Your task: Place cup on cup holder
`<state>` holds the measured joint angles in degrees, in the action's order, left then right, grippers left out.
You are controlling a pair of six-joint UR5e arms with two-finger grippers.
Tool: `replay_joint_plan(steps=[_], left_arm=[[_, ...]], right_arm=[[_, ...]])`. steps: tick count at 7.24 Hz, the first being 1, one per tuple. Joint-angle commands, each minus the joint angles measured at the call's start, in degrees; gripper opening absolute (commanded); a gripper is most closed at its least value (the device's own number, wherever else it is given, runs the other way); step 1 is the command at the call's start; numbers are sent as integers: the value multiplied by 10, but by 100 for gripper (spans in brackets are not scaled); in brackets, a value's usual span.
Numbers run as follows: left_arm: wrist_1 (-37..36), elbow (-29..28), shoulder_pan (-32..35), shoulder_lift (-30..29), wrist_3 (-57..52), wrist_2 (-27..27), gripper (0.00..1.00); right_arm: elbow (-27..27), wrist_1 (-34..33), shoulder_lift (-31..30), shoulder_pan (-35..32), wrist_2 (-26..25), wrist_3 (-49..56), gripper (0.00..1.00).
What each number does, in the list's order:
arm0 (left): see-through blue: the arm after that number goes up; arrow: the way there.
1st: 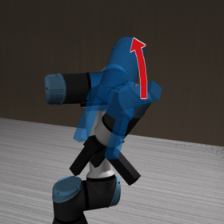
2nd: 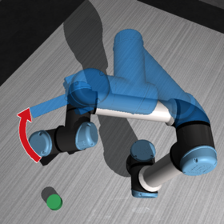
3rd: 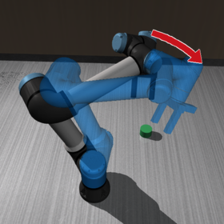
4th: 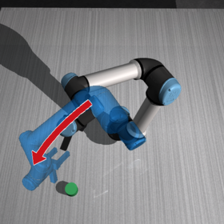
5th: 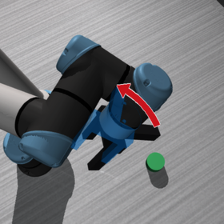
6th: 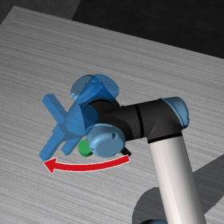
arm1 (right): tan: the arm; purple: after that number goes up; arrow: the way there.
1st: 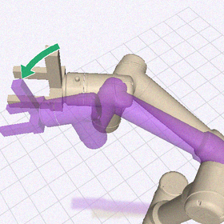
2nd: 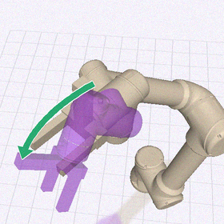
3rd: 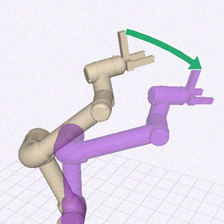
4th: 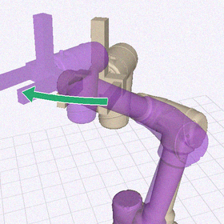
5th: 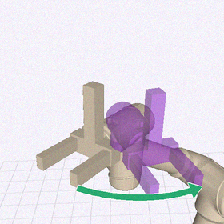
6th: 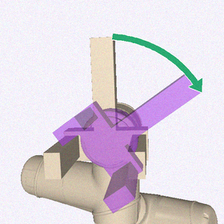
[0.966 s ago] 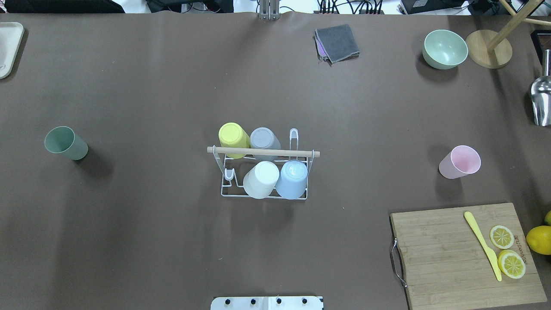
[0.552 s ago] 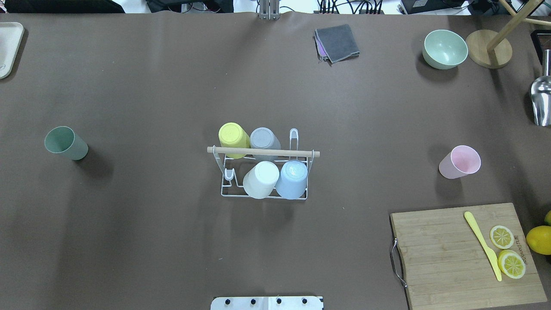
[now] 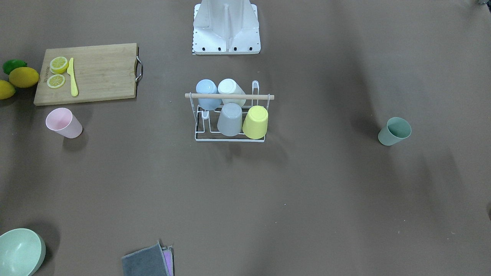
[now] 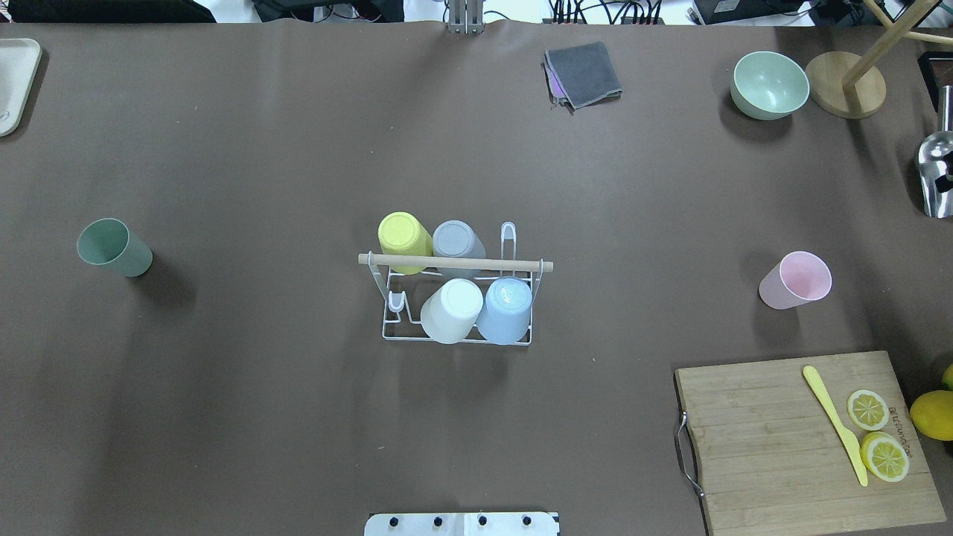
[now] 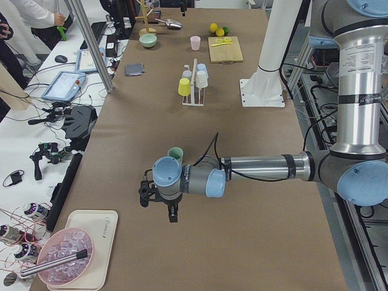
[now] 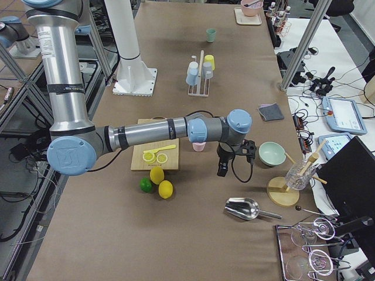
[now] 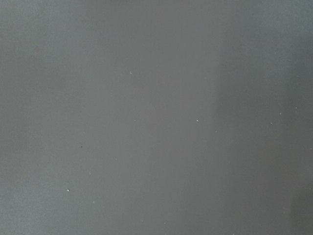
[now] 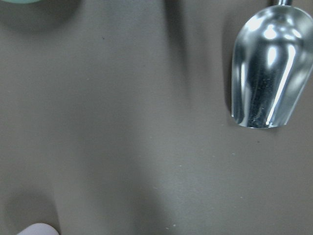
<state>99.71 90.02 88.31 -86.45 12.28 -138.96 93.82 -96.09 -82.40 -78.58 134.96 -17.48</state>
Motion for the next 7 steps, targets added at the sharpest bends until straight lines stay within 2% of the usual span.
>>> replay_joint_plan(steps=[1, 2, 3, 5, 7], left_arm=[[-46, 2, -7, -47, 18, 0, 98], [-109, 3, -19, -90, 23, 1, 98], [-142, 4, -25, -116, 34, 1, 98], [-156, -4, -65, -144, 49, 2, 98], [-174, -31, -68, -186, 49, 3, 98]], right_arm=[[-8, -30, 45, 39, 11, -34, 94], [-22, -59, 86, 44, 14, -33, 97], [-60, -62, 130, 64, 14, -33, 97], [-136, -63, 207, 92, 15, -33, 97], [-162, -62, 225, 116, 20, -29, 97]])
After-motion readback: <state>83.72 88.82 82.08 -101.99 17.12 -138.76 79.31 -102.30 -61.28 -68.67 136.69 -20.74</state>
